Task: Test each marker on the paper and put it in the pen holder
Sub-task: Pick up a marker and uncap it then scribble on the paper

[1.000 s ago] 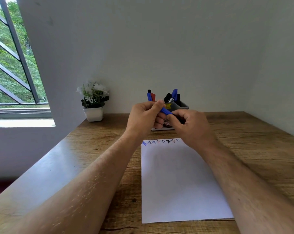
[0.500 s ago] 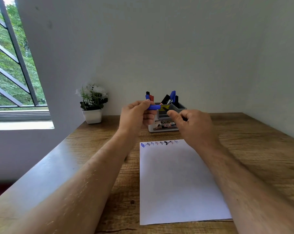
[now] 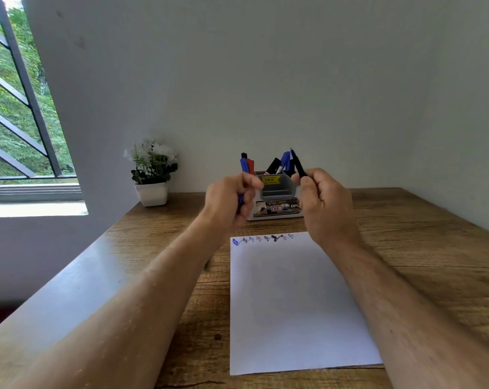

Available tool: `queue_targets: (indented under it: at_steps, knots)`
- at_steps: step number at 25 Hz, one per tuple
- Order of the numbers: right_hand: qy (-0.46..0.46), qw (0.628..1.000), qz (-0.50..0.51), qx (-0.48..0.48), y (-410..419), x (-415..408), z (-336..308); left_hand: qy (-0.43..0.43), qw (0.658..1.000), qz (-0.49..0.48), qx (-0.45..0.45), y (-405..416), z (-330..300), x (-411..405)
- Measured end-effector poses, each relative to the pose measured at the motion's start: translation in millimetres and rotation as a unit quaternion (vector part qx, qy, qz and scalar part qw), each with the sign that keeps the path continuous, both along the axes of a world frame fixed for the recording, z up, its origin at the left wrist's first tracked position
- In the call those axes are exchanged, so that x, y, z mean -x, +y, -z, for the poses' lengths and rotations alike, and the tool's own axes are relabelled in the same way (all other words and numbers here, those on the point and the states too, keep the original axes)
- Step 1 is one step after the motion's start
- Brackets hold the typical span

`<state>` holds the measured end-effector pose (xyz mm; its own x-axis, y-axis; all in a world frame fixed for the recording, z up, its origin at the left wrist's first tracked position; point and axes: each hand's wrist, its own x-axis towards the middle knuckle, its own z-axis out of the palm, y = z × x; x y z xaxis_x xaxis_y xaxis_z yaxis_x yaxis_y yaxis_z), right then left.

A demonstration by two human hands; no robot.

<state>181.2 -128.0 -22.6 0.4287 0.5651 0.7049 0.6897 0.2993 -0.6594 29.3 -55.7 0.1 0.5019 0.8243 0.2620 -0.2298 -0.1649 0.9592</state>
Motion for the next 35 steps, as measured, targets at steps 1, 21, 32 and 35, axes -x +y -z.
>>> queue_targets:
  at_steps: [1, 21, 32, 35]
  knots:
    - [0.013, 1.000, -0.002, 0.008, 0.7, -2.9, 0.4, 0.119, 0.980, -0.069, -0.142, -0.6, 2.2, -0.9]
    - [0.137, 0.960, -0.050, 0.239, -8.1, -21.7, 11.8, 0.494, 0.812, 0.001, -0.310, 3.4, 27.7, -24.0]
    - [0.067, 0.959, -0.004, 0.274, -11.0, -19.9, 10.6, 0.475, 0.829, 0.023, -0.293, 5.5, 29.8, -24.5]
    - [0.047, 0.959, 0.007, 0.280, -8.3, -20.5, 11.6, 0.474, 0.830, 0.026, -0.293, 5.2, 28.9, -24.8]
